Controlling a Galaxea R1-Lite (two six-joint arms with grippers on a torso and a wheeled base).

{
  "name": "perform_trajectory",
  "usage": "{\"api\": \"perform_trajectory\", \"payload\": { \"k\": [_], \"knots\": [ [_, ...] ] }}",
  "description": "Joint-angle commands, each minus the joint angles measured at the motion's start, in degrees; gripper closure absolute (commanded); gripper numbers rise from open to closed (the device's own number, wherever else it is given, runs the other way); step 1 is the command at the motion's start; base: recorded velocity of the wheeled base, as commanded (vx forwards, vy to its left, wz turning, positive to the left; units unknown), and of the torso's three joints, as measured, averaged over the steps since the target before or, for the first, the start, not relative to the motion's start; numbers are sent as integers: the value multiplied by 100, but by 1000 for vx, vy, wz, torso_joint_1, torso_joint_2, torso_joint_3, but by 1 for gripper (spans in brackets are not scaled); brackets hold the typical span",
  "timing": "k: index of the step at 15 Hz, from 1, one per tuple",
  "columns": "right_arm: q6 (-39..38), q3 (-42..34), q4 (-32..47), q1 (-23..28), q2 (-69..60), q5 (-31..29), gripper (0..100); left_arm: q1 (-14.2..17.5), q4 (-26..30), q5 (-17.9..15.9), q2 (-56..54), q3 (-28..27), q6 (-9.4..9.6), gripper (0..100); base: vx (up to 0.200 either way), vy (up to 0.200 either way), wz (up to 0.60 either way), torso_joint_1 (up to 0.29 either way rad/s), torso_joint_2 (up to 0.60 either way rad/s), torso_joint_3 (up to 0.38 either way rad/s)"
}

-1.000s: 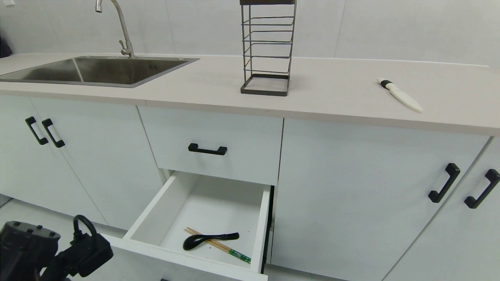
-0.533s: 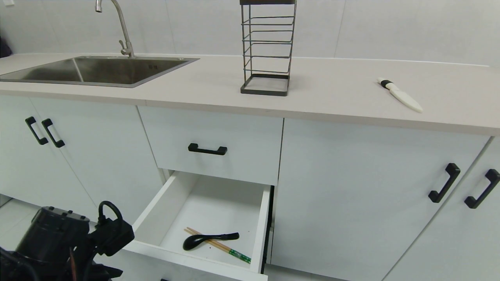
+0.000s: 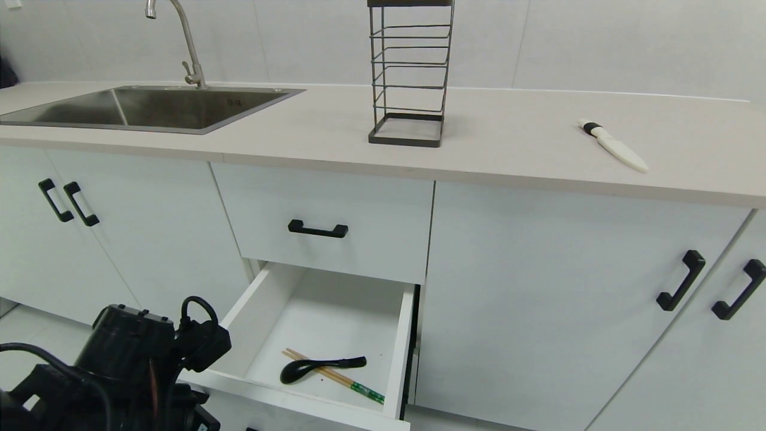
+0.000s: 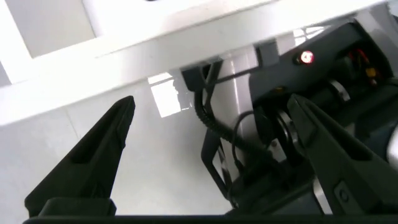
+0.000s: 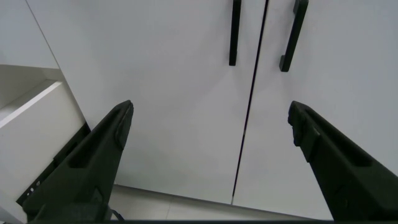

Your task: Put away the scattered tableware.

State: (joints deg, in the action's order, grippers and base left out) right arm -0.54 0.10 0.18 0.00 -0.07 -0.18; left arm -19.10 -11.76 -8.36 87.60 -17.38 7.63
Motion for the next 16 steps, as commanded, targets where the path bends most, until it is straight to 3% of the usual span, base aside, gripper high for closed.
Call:
{"api": "perform_trajectory", "payload": {
  "k": [1,8,15,16],
  "knots": [
    [1,-1,-1,9,7,1,0,21,-221,19,345,-11,-7,0,0,0,0,0,0,0],
    [1,-1,-1,0,7,1,0,188,-898,160,767,-55,-7,0,0,0,0,0,0,0],
    [1,-1,-1,0,7,1,0,522,-2629,160,1672,-81,-7,0,0,0,0,0,0,0],
    [1,-1,-1,0,7,1,0,530,-2664,160,1699,-81,-7,0,0,0,0,0,0,0]
  ]
}}
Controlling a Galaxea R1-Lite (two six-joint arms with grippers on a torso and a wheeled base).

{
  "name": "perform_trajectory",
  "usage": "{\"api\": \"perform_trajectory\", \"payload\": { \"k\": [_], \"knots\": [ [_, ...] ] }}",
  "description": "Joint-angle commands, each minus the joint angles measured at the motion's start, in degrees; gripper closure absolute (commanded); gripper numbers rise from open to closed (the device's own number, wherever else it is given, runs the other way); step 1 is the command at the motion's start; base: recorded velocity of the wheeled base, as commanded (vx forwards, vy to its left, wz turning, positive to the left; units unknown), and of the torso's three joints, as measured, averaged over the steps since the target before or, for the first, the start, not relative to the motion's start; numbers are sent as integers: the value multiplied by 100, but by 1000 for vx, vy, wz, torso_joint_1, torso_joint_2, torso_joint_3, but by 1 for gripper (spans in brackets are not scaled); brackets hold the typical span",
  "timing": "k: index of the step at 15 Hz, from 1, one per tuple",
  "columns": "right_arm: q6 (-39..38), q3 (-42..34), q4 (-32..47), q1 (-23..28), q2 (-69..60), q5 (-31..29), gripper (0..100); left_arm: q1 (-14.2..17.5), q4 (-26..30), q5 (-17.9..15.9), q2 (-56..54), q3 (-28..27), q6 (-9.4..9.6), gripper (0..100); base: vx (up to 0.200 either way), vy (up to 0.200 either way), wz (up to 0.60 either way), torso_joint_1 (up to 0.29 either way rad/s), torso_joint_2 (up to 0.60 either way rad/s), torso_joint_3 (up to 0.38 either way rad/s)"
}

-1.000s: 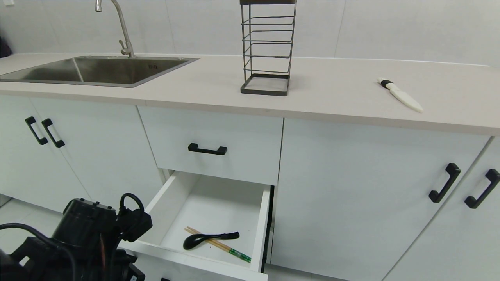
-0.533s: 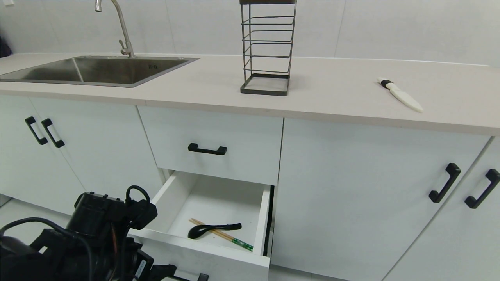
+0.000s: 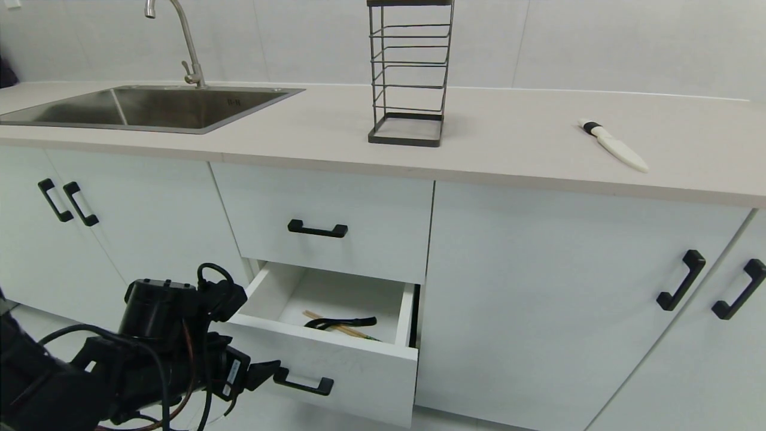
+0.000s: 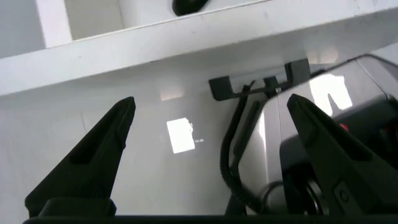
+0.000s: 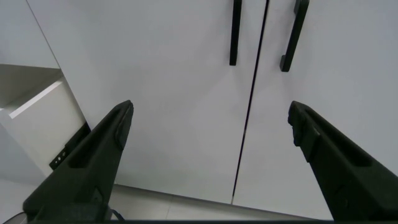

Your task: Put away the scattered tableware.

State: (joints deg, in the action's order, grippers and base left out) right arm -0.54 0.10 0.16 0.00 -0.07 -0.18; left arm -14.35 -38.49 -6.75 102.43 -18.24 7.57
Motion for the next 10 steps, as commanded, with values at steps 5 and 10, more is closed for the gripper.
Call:
{"api": "perform_trajectory", "payload": {
  "k": [5,10],
  "knots": [
    [1,-1,2,0,7,1,0,160,-1012,-37,946,-233,-10,0,0,0,0,0,0,0],
    [1,-1,2,9,7,1,0,319,-1680,-265,1324,-497,-54,0,0,0,0,0,0,0]
  ]
}}
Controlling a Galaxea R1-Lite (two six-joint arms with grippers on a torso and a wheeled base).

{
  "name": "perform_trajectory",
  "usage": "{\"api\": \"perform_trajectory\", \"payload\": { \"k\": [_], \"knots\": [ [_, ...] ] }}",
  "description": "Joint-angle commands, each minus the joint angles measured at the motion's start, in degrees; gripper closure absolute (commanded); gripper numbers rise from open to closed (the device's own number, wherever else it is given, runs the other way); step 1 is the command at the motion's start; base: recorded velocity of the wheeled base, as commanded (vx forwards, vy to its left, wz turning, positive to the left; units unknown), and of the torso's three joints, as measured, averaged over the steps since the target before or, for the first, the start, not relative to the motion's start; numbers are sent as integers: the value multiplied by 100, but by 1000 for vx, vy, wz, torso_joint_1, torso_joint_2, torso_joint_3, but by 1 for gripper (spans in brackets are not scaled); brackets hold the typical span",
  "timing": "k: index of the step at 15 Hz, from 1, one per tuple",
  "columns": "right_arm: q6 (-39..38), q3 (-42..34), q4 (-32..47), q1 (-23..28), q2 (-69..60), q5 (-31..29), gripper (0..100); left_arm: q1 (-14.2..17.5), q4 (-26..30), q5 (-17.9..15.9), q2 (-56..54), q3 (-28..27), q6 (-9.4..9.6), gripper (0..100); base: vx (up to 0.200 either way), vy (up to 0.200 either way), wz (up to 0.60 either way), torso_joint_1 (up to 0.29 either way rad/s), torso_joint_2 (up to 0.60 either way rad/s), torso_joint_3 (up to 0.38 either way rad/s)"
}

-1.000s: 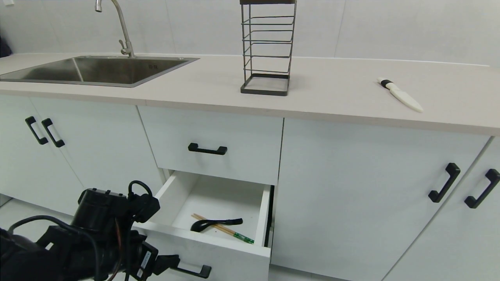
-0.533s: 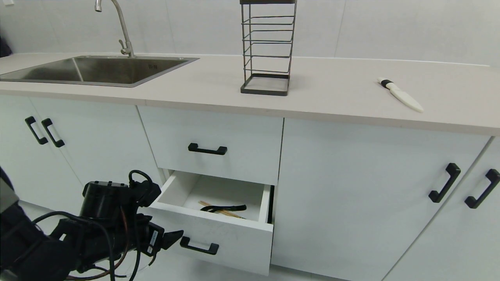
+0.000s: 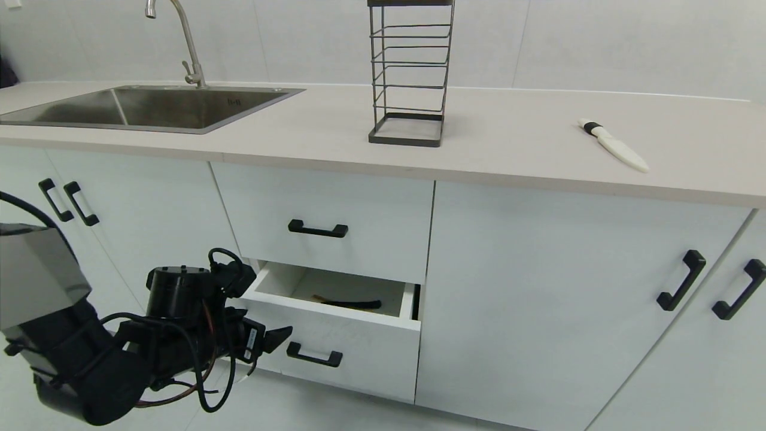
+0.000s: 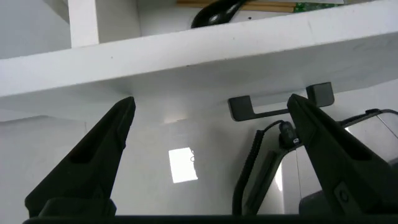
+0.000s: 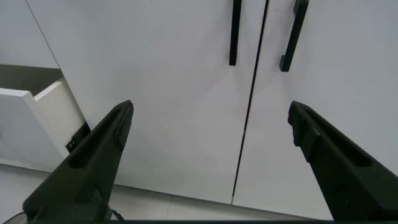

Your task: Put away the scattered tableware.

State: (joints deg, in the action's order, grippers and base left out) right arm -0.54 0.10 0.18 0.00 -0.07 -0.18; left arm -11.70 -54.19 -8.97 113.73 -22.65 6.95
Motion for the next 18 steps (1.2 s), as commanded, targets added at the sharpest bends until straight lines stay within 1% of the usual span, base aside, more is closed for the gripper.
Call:
{"api": "perform_trajectory", "payload": {
  "k": [1,2,3,6,8,11,13,14,15,17,18],
  "knots": [
    [1,-1,-1,0,7,1,0,72,-268,-96,282,-64,8,0,0,0,0,0,0,0],
    [1,-1,-1,0,7,1,0,80,-514,-131,396,-99,-9,0,0,0,0,0,0,0],
    [1,-1,-1,0,7,1,0,80,-523,-131,414,-126,-9,0,0,0,0,0,0,0],
    [1,-1,-1,0,7,1,0,89,-549,-237,712,-609,-9,0,0,0,0,0,0,0],
    [1,-1,-1,0,7,1,0,107,-558,-237,888,-952,-18,0,0,0,0,0,0,0],
    [1,-1,-1,0,7,1,0,107,-575,-237,1064,-1207,-9,0,0,0,0,0,0,0],
    [1,-1,-1,9,7,1,0,80,-698,-237,1161,-1312,-18,0,0,0,0,0,0,0],
    [1,-1,-1,9,7,1,0,63,-716,-237,1161,-1286,-18,0,0,0,0,0,0,0],
    [1,-1,-1,9,7,1,0,54,-725,-237,1081,-1092,-9,0,0,0,0,0,0,0],
    [1,-1,-1,0,7,1,0,80,-822,-237,563,-495,-1,0,0,0,0,0,0,0],
    [1,-1,-1,0,7,1,0,89,-839,-237,361,-284,-1,0,0,0,0,0,0,0]
  ]
}}
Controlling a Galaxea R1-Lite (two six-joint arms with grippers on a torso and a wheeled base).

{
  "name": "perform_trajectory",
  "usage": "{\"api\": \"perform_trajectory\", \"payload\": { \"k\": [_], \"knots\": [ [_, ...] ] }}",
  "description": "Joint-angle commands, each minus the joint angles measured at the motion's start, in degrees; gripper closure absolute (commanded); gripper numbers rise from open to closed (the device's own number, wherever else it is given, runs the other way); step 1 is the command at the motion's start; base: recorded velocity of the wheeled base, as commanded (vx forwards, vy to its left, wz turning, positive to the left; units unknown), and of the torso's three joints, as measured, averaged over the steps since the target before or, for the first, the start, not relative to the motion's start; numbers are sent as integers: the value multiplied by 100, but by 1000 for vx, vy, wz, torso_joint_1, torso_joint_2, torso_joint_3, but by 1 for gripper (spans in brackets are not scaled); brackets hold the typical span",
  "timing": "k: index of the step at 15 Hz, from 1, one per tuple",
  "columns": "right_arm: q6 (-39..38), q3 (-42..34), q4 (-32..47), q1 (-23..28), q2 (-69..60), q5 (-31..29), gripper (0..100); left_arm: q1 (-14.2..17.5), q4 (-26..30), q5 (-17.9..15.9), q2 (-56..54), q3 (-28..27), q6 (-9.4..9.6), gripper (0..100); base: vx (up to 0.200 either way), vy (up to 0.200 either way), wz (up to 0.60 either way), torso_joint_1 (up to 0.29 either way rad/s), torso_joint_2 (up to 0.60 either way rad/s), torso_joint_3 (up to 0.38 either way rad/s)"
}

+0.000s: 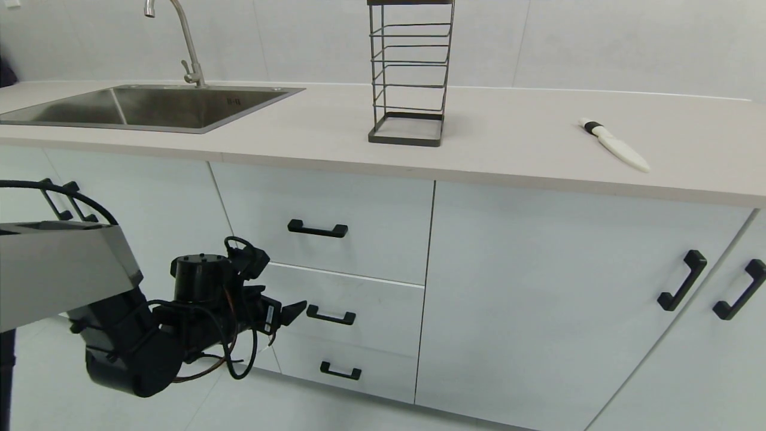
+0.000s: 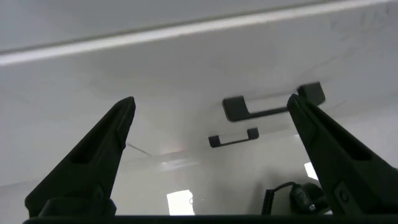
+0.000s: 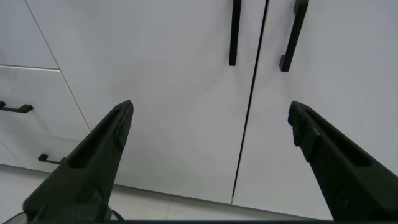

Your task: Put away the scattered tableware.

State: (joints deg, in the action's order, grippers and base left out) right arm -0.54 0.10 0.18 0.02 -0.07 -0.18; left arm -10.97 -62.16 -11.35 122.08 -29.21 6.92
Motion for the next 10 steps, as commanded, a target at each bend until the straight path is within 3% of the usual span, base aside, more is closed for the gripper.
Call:
{"api": "perform_trajectory", "payload": {
  "k": [1,10],
  "knots": [
    [1,-1,-1,-2,7,1,0,34,-42,1,-1028,855,19,0,0,0,0,0,0,0],
    [1,-1,-1,-2,7,1,0,34,37,-8,-4245,2780,2,0,0,0,0,0,0,0]
  ]
}}
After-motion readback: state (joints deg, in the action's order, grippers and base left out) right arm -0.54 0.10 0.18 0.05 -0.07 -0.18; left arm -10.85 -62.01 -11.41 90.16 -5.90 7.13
